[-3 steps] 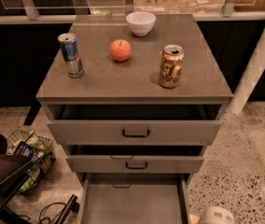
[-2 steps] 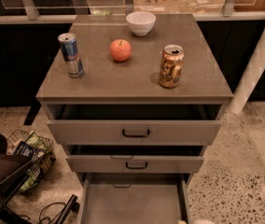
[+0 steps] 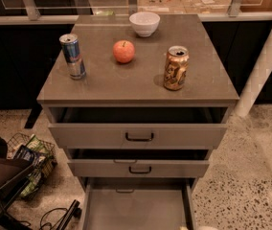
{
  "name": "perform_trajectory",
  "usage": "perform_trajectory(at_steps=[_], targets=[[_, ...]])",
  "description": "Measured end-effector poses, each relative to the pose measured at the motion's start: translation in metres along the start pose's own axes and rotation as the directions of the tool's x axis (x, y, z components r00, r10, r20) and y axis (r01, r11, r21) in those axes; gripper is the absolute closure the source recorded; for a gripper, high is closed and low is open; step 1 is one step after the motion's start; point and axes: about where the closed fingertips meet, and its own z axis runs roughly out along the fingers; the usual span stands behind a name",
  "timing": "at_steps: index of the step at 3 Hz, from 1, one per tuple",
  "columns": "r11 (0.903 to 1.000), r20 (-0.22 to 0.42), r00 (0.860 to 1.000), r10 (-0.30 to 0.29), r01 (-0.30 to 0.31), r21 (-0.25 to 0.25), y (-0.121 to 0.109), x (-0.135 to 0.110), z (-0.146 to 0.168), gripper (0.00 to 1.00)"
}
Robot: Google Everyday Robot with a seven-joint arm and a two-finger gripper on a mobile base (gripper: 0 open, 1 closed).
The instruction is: Close bottom drawer
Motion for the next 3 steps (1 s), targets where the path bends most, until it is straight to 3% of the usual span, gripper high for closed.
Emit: perform_trajectory(at_steps=[1, 3], targets=[[0.9995, 0.055, 0.998, -0.03, 0.03, -0.004, -0.001, -0.014, 0.025, 0.0], [0.9987, 0.086, 0.995, -0.049, 0.05, -0.01, -0.004, -0.034, 0.068, 0.0]])
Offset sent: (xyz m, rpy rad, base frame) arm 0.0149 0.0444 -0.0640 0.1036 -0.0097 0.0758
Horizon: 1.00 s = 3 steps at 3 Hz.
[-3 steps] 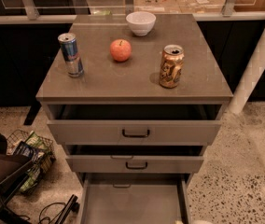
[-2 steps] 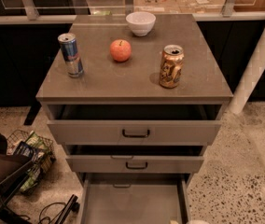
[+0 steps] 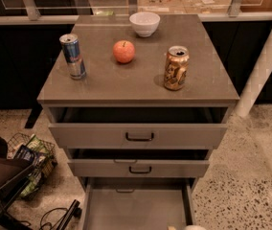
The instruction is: Close bottom drawer
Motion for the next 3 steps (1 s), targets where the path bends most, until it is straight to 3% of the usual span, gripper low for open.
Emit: perform_trajectory(at_steps=[1, 3], targets=[[0.9999, -0.004, 1.0, 0.002, -0.002, -0.016, -0.002, -0.003, 0.023, 0.15], [0.9999, -0.01, 1.0, 0.011, -0.011, -0.007, -0.003, -0.003, 0.033, 0.62]])
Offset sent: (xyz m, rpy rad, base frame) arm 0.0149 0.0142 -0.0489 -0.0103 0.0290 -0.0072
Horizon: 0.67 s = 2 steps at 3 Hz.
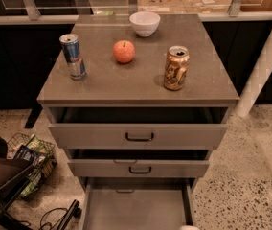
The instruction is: Close bottom drawer
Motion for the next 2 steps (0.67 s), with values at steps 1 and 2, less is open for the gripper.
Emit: perform_trajectory(at_steps=[1, 2], targets=[[1.0, -0.009, 1.0, -0.004, 0.004, 0.002, 0.0032, 0.0001, -0.0054, 0.84], [1.0, -0.008, 1.0, -0.008, 0.008, 0.002, 0.0023, -0.001, -0.0052, 1.0]])
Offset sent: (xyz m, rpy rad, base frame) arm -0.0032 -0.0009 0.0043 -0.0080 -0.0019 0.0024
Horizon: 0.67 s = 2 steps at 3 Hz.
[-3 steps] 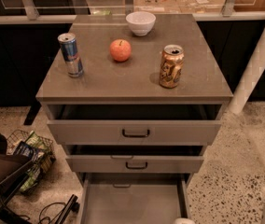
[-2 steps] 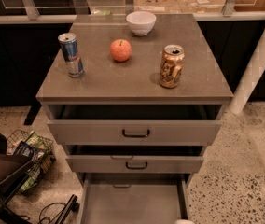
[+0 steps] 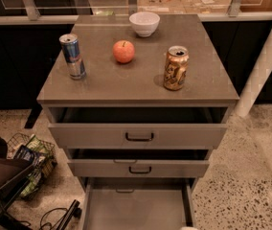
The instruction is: Close bottom drawer
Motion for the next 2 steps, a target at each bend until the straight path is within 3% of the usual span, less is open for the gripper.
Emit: perform_trajectory(at_steps=[1, 2], targets=[[1.0, 0.005, 1.0, -0.008, 0.008, 0.003, -0.004, -0.003, 0.001, 1.0], [0.9996, 0.019, 0.999, -0.028, 0.028, -0.001, -0.023, -0.006, 0.006, 1.0]])
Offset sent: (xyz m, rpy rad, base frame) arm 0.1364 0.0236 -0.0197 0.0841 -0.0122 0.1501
